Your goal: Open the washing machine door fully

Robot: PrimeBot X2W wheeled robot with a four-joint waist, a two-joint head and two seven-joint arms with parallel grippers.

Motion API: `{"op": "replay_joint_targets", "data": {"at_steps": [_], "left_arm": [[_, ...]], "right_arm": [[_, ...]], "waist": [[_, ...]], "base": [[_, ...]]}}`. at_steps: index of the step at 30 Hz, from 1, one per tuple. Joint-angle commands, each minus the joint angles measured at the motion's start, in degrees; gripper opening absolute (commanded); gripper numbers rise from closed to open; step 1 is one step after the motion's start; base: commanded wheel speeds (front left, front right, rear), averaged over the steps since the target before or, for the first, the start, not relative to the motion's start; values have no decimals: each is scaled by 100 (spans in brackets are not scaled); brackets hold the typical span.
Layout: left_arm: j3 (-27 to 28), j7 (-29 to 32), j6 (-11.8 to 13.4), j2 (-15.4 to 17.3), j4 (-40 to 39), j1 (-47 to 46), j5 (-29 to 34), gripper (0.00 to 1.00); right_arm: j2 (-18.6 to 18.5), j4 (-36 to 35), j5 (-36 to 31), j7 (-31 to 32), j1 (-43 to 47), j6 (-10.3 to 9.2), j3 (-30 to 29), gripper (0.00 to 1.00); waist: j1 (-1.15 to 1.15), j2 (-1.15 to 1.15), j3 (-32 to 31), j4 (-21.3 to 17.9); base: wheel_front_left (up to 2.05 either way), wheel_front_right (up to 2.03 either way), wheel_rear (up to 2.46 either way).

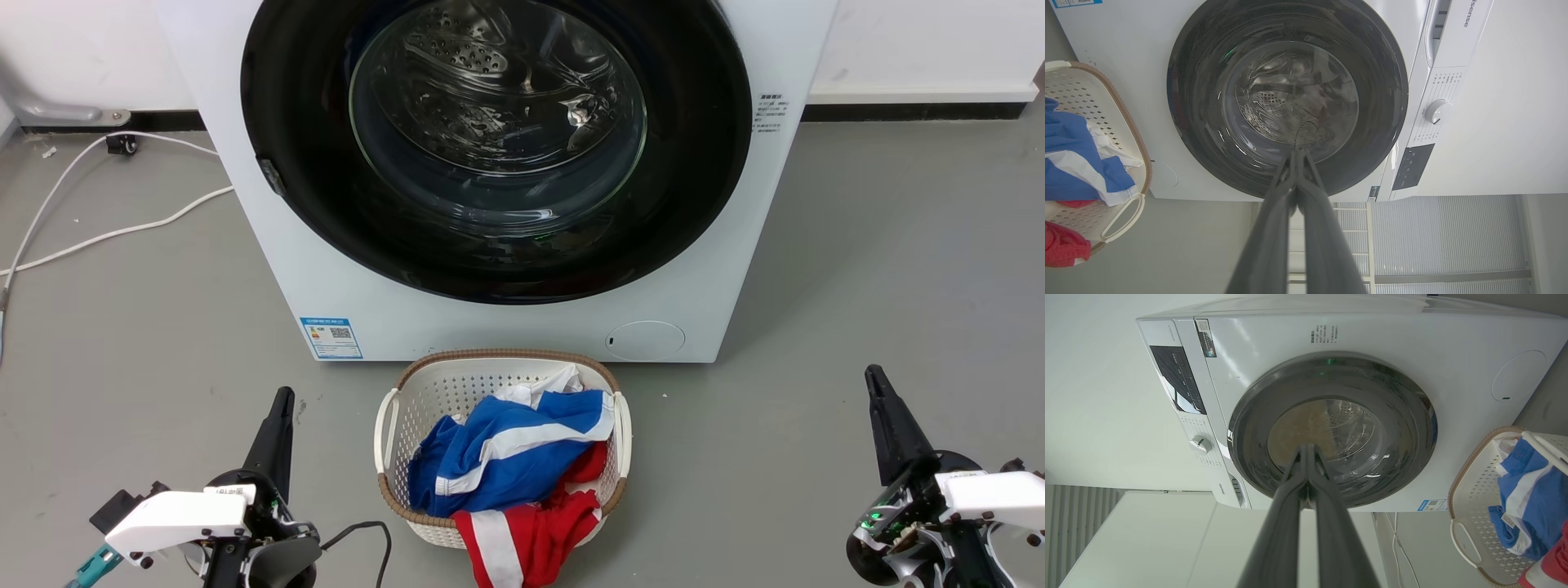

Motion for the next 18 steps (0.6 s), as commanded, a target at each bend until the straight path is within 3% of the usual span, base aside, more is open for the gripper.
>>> {"op": "replay_joint_targets", "data": {"at_steps": [1,14,15,18], "left_arm": [[16,22,-17,-7,3,-42,-1,0],[16,22,-17,-7,3,-42,-1,0],[0,-3,0,0,-3,0,1,100],[-16,-19,1,-18,141,116,0,100]], "right_arm": [[20,9,-22,20,-69,2,-8,0],[27,9,-29,20,-70,2,-17,0],[6,0,-10,10,0,0,-9,100],[18,134,-7,13,118,-1,0,100]], "waist": [[0,0,0,0],[0,0,0,0],[0,0,0,0],[0,0,0,0]], "base": [[0,0,0],[0,0,0],[0,0,0],[0,0,0]]}}
